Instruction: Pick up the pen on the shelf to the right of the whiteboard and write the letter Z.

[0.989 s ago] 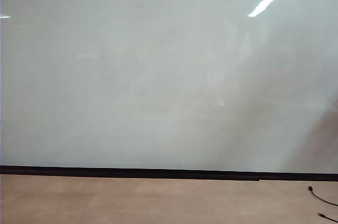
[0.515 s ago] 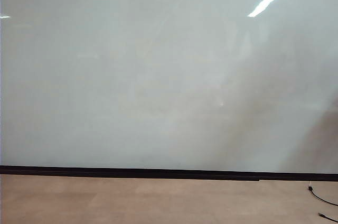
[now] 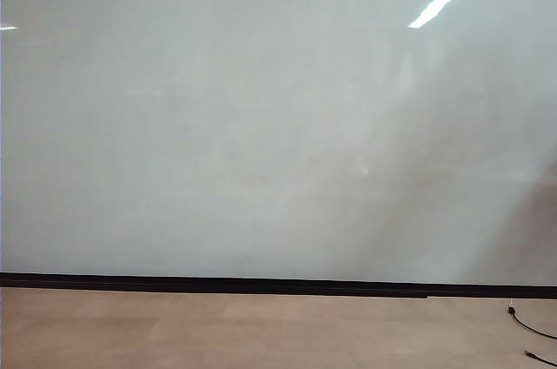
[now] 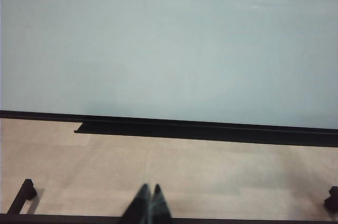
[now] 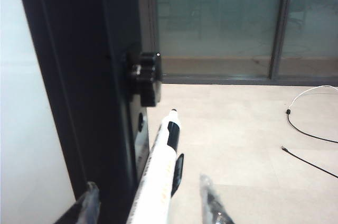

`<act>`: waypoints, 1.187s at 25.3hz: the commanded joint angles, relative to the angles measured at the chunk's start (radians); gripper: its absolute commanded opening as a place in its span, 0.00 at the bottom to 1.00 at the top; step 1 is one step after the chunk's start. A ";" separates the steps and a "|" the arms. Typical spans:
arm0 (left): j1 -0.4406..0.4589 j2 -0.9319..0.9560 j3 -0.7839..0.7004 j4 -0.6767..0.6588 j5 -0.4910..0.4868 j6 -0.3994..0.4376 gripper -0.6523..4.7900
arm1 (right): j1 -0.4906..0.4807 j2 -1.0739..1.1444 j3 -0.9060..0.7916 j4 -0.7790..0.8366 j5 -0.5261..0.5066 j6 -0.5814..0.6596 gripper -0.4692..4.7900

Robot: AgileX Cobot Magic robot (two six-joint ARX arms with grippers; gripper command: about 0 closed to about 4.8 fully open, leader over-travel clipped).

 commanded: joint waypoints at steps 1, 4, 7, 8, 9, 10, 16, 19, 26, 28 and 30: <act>0.000 0.000 0.002 0.005 0.000 0.004 0.11 | 0.009 -0.002 0.003 0.018 -0.002 0.002 0.54; 0.000 0.000 0.002 0.005 0.000 0.004 0.11 | 0.018 -0.002 0.003 0.018 -0.001 0.002 0.54; 0.000 0.000 0.002 0.005 0.000 0.004 0.11 | 0.022 -0.002 0.003 0.018 0.003 0.002 0.52; 0.000 0.000 0.002 0.005 0.000 0.004 0.11 | 0.022 -0.002 0.003 0.018 0.003 0.002 0.52; 0.000 0.000 0.002 0.005 0.000 0.004 0.11 | 0.022 -0.002 0.003 0.018 0.003 0.002 0.52; 0.000 0.000 0.002 0.005 0.000 0.004 0.11 | 0.021 -0.002 0.003 0.018 0.004 0.002 0.52; 0.000 0.000 0.002 0.005 0.000 0.004 0.11 | 0.019 -0.002 0.003 0.018 0.027 0.002 0.52; 0.000 0.000 0.002 0.005 0.000 0.004 0.11 | 0.018 -0.002 0.003 0.018 0.029 0.002 0.52; 0.000 0.000 0.002 0.005 0.000 0.004 0.11 | 0.018 -0.002 0.003 0.018 0.029 0.006 0.50; 0.000 0.000 0.002 0.005 0.000 0.004 0.11 | 0.018 -0.002 0.003 0.018 0.029 0.006 0.46; 0.000 0.000 0.002 0.005 0.000 0.004 0.11 | 0.018 -0.002 0.002 0.018 0.044 0.006 0.29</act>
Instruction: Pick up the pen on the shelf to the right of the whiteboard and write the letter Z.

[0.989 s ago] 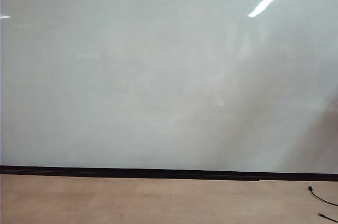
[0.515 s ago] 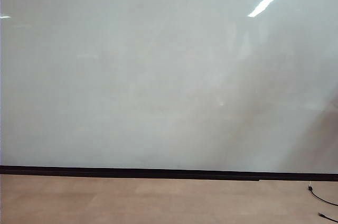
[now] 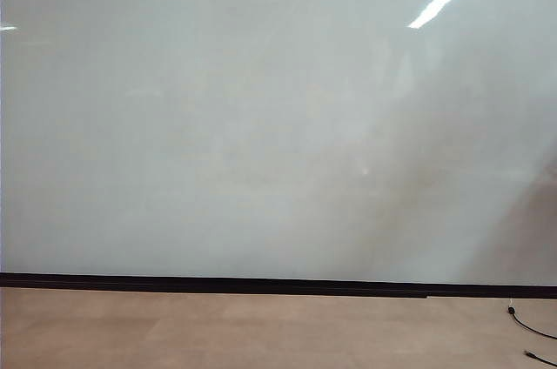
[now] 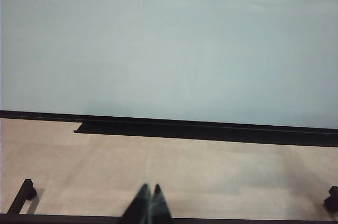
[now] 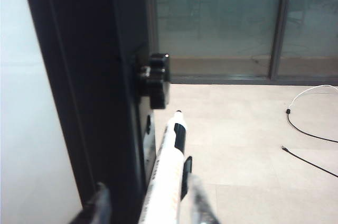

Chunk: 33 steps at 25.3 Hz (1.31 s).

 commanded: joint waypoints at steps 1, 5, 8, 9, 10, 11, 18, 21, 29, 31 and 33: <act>0.000 0.000 0.002 0.005 0.000 0.004 0.11 | -0.001 -0.002 0.003 0.020 0.025 0.006 0.10; 0.000 0.000 0.002 0.005 0.000 0.004 0.11 | -0.001 -0.002 0.004 0.020 0.037 0.014 0.07; 0.000 0.000 0.002 0.005 0.000 0.004 0.11 | -0.001 -0.009 0.003 0.021 0.064 0.037 0.07; 0.000 0.000 0.002 0.005 0.000 0.004 0.11 | -0.001 -0.011 0.003 0.021 0.076 0.040 0.07; 0.000 0.000 0.002 0.005 0.000 0.004 0.11 | -0.001 -0.017 0.003 0.021 0.093 0.040 0.07; 0.000 0.000 0.002 0.005 0.000 0.004 0.11 | -0.001 -0.018 0.003 0.021 0.106 0.042 0.07; 0.000 0.000 0.002 0.005 0.000 0.004 0.11 | -0.002 -0.034 -0.003 0.021 0.219 0.066 0.07; 0.000 0.000 0.002 0.005 0.000 0.004 0.11 | 0.008 -0.054 -0.032 0.019 0.322 0.097 0.07; 0.000 0.000 0.002 0.005 0.000 0.004 0.11 | 0.122 -0.304 -0.294 0.017 0.743 0.103 0.07; 0.000 0.000 0.002 0.005 0.000 0.004 0.11 | 0.158 -0.365 -0.348 0.016 0.801 0.103 0.07; 0.000 0.000 0.002 0.005 0.000 0.004 0.11 | 0.188 -0.419 -0.394 0.016 0.830 0.104 0.07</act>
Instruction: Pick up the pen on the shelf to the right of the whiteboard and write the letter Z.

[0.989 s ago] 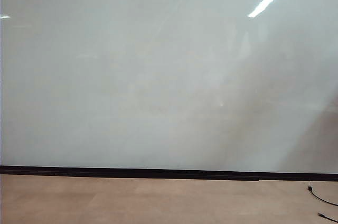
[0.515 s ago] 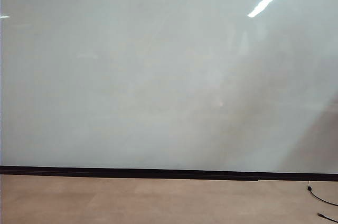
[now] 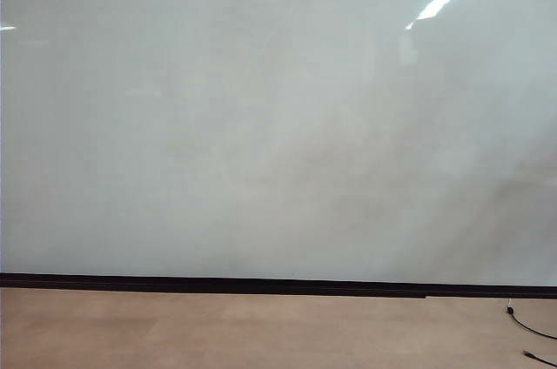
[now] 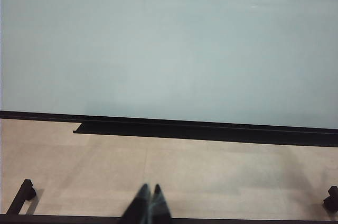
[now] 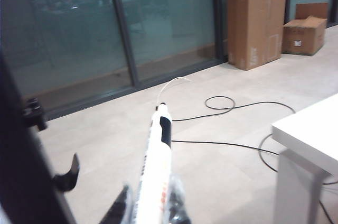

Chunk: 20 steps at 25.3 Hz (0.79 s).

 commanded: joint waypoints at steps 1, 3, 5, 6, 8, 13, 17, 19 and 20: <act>0.000 0.000 0.002 0.005 0.000 0.004 0.11 | 0.053 -0.105 -0.085 0.016 0.079 -0.003 0.07; 0.000 0.000 0.002 0.005 0.000 0.004 0.11 | 0.103 -0.203 -0.158 0.016 0.130 -0.004 0.07; 0.000 0.000 0.002 0.005 0.000 0.004 0.11 | 0.148 -0.280 -0.209 0.015 0.140 -0.006 0.07; 0.000 0.000 0.002 0.005 0.000 0.004 0.11 | 0.169 -0.315 -0.231 0.015 0.142 -0.010 0.07; 0.000 0.000 0.002 0.005 0.000 0.004 0.11 | 0.223 -0.394 -0.276 0.015 0.142 -0.022 0.07; 0.000 0.000 0.002 0.005 0.000 0.004 0.11 | 0.403 -0.567 -0.301 -0.078 0.052 -0.041 0.07; 0.000 0.000 0.002 0.005 0.000 0.004 0.11 | 0.642 -0.651 -0.215 -0.299 0.013 -0.074 0.07; 0.000 0.000 0.002 0.005 0.000 0.004 0.11 | 0.710 -0.634 -0.142 -0.392 -0.014 -0.084 0.07; 0.000 0.000 0.002 0.005 0.000 0.004 0.11 | 0.732 -0.626 -0.120 -0.416 -0.016 -0.093 0.07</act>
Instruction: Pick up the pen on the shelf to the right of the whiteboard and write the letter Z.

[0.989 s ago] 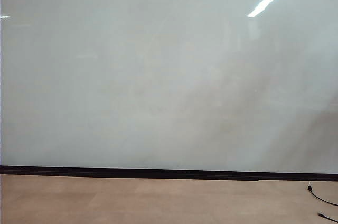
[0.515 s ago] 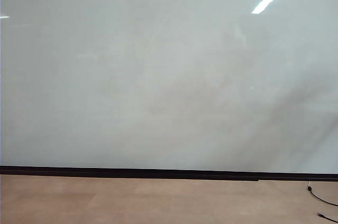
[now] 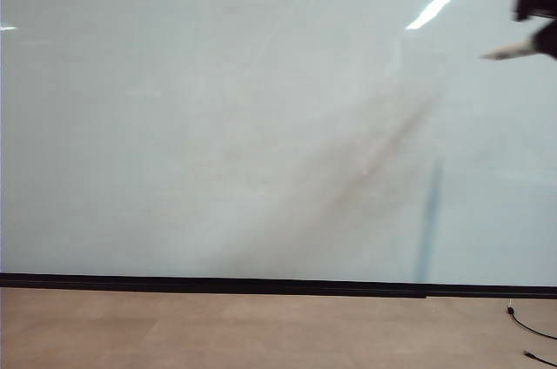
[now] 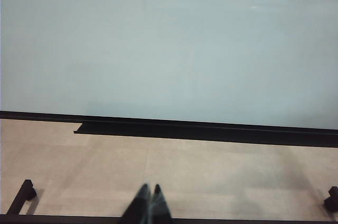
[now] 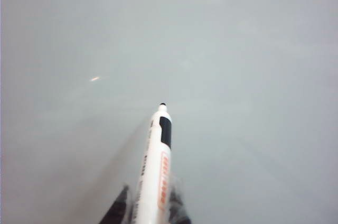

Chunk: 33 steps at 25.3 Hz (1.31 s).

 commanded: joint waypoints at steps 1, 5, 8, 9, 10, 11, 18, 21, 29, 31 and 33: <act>0.000 0.001 0.002 0.005 0.001 0.004 0.11 | 0.070 0.021 0.080 -0.087 -0.023 -0.036 0.07; 0.000 0.001 0.002 0.005 0.001 0.004 0.11 | 0.139 0.073 0.165 -0.127 -0.050 -0.063 0.07; 0.000 0.001 0.002 0.005 0.001 0.004 0.11 | 0.183 0.128 0.231 -0.133 -0.094 -0.063 0.07; 0.000 0.001 0.002 0.005 0.001 0.004 0.11 | 0.197 0.142 0.250 -0.133 -0.111 -0.063 0.07; 0.000 0.001 0.002 0.005 0.001 0.004 0.11 | 0.206 0.152 0.262 -0.134 -0.121 -0.063 0.07; 0.000 0.001 0.002 0.005 0.001 0.004 0.11 | 0.220 0.169 0.283 -0.133 -0.132 -0.063 0.07; 0.000 0.001 0.002 0.005 0.001 0.004 0.11 | 0.286 0.274 0.429 -0.176 -0.155 -0.064 0.07; 0.000 0.001 0.002 0.005 0.001 0.004 0.11 | 0.305 0.332 0.517 -0.221 -0.182 -0.066 0.07; 0.000 0.001 0.002 0.005 0.001 0.004 0.11 | 0.340 0.386 0.629 -0.266 -0.199 -0.067 0.07; 0.000 0.001 0.002 0.005 0.001 0.004 0.11 | 0.345 0.393 0.657 -0.291 -0.198 -0.068 0.07; 0.000 0.001 0.002 0.005 0.001 0.004 0.11 | 0.350 0.397 0.682 -0.315 -0.203 -0.078 0.07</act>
